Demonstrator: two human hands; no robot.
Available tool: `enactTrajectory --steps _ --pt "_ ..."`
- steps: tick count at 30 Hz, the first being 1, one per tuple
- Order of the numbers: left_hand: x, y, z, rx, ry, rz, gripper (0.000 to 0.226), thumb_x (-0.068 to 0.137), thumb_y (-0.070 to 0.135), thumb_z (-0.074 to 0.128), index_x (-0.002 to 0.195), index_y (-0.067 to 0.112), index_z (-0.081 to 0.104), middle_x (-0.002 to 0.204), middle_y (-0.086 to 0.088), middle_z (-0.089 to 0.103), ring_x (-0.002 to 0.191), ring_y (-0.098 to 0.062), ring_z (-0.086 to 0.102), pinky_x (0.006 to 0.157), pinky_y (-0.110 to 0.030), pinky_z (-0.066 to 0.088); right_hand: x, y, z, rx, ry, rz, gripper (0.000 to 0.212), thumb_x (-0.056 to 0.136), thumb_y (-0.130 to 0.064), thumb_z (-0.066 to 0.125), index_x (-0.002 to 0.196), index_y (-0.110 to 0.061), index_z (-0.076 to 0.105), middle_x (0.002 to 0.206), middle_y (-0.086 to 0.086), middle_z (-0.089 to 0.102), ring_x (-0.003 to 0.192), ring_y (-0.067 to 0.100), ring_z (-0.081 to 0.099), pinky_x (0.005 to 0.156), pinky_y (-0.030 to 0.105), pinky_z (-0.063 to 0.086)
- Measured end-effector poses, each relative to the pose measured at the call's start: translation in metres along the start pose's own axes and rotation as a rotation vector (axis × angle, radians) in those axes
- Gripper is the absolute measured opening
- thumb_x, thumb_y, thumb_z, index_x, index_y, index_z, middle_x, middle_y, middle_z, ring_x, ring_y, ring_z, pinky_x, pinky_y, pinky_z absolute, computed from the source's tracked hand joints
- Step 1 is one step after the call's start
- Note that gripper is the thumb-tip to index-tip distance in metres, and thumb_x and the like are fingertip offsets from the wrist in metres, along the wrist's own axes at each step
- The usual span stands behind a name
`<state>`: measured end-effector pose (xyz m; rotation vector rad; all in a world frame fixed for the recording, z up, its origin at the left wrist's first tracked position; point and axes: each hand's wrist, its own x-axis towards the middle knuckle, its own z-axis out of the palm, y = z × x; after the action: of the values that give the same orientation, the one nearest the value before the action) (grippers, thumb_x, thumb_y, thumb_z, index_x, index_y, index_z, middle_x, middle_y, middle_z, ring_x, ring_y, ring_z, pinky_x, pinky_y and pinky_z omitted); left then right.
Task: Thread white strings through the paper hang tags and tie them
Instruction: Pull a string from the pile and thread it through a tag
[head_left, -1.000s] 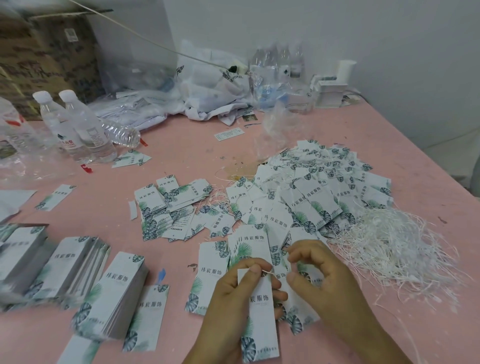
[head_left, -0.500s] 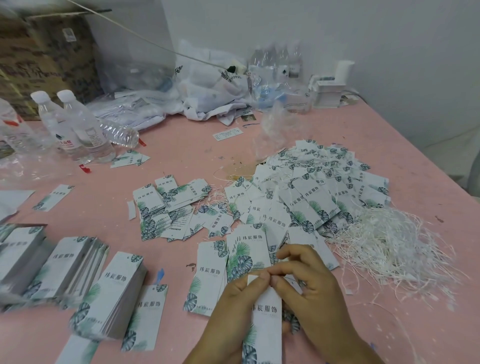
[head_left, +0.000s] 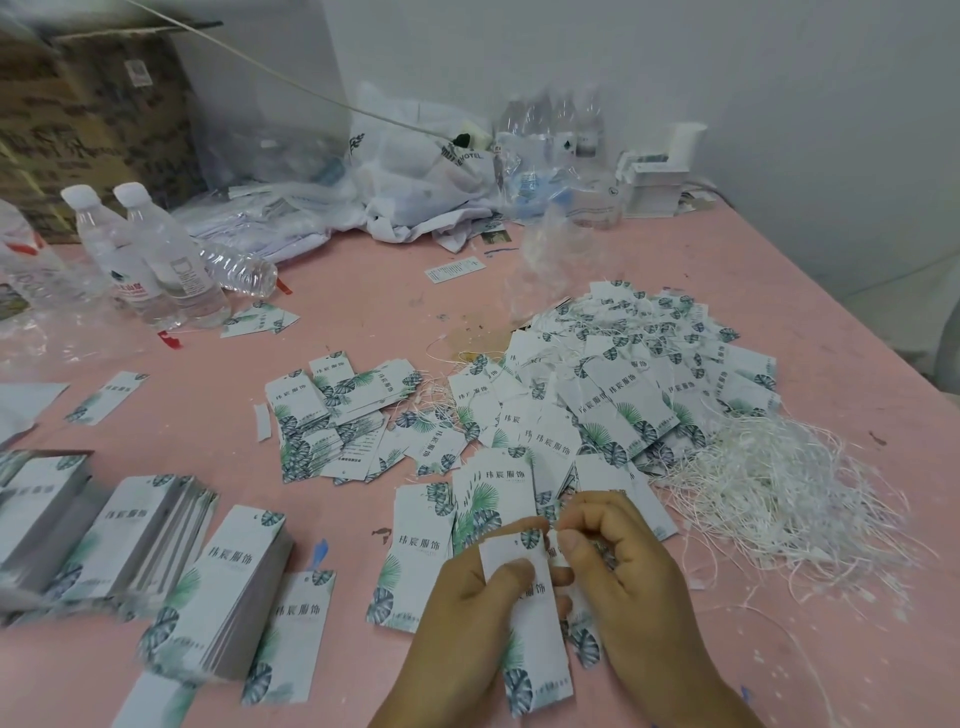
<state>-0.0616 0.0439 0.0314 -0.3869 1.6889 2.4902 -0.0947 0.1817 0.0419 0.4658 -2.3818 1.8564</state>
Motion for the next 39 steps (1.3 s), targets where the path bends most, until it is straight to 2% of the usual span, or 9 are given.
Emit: enactTrajectory --steps 4,8,12,16,25,29,32,36,39 --pt "-0.004 -0.004 0.0 0.191 -0.05 0.119 0.027 0.087 0.024 0.059 0.107 0.031 0.074 0.098 -0.01 0.077 0.089 -0.028 0.074 0.075 -0.04 0.06 -0.002 -0.003 0.002 -0.084 0.013 -0.054 0.011 0.089 -0.014 0.058 0.085 -0.024 0.062 0.09 -0.01 0.06 0.083 0.011 0.06 0.071 0.015 0.046" --pt "-0.006 -0.003 0.003 0.236 -0.018 0.217 0.026 0.081 0.036 0.069 0.103 0.025 0.076 0.096 -0.008 0.077 0.089 -0.027 0.073 0.075 -0.043 0.06 -0.005 -0.004 0.004 -0.192 0.033 -0.12 0.006 0.087 -0.02 0.059 0.083 -0.025 0.061 0.086 -0.012 0.059 0.074 0.007 0.058 0.065 0.018 0.046" --pt "-0.004 -0.003 0.002 0.173 0.056 0.238 0.019 0.077 0.023 0.075 0.096 0.023 0.077 0.091 -0.008 0.077 0.083 -0.022 0.074 0.068 -0.028 0.057 -0.004 -0.002 0.004 -0.245 0.049 -0.14 0.008 0.087 -0.03 0.06 0.083 -0.024 0.063 0.083 -0.012 0.059 0.07 0.006 0.057 0.064 0.017 0.046" --pt "-0.004 -0.005 0.002 0.167 0.107 0.264 0.018 0.074 0.019 0.075 0.092 0.023 0.076 0.087 -0.011 0.075 0.078 -0.023 0.072 0.067 -0.032 0.057 -0.004 -0.001 0.004 -0.266 0.05 -0.168 0.018 0.087 -0.038 0.053 0.084 -0.024 0.064 0.084 -0.014 0.059 0.073 0.002 0.059 0.065 0.016 0.047" --pt "-0.01 -0.006 0.007 0.218 0.148 0.306 0.017 0.073 0.022 0.076 0.09 0.027 0.076 0.083 -0.007 0.076 0.073 -0.018 0.072 0.063 -0.025 0.055 -0.006 0.002 0.004 -0.356 0.059 -0.231 0.005 0.087 -0.037 0.055 0.088 -0.033 0.058 0.082 -0.017 0.058 0.065 -0.001 0.055 0.056 0.022 0.047" --pt "-0.012 -0.003 0.008 0.302 0.151 0.332 0.015 0.077 0.025 0.075 0.09 0.032 0.075 0.081 0.0 0.075 0.07 -0.01 0.07 0.06 -0.021 0.053 -0.007 0.001 0.005 -0.322 0.055 -0.193 0.006 0.086 -0.04 0.055 0.091 -0.036 0.056 0.082 -0.016 0.058 0.065 0.003 0.056 0.058 0.024 0.047" --pt "-0.012 -0.001 0.008 0.311 0.15 0.327 0.015 0.076 0.026 0.075 0.09 0.032 0.074 0.079 0.001 0.075 0.069 -0.009 0.069 0.06 -0.02 0.053 -0.008 0.0 0.004 -0.273 0.045 -0.122 0.007 0.084 -0.039 0.059 0.091 -0.038 0.057 0.079 -0.017 0.06 0.063 0.001 0.056 0.058 0.017 0.047" --pt "-0.011 0.001 0.007 0.258 0.119 0.294 0.017 0.071 0.033 0.079 0.088 0.032 0.075 0.081 -0.001 0.076 0.072 -0.011 0.07 0.063 -0.025 0.057 -0.005 0.001 0.002 -0.017 -0.017 0.097 0.036 0.085 -0.017 0.072 0.097 -0.048 0.058 0.063 -0.002 0.06 0.051 0.004 0.048 0.054 0.021 0.045" --pt "-0.01 0.004 0.002 0.209 0.057 0.26 0.023 0.071 0.028 0.078 0.093 0.026 0.076 0.084 -0.007 0.076 0.076 -0.017 0.071 0.065 -0.029 0.057 -0.001 -0.002 -0.002 0.067 -0.062 0.164 0.031 0.084 -0.013 0.073 0.092 -0.041 0.064 0.056 -0.001 0.058 0.05 0.005 0.047 0.052 0.019 0.043"
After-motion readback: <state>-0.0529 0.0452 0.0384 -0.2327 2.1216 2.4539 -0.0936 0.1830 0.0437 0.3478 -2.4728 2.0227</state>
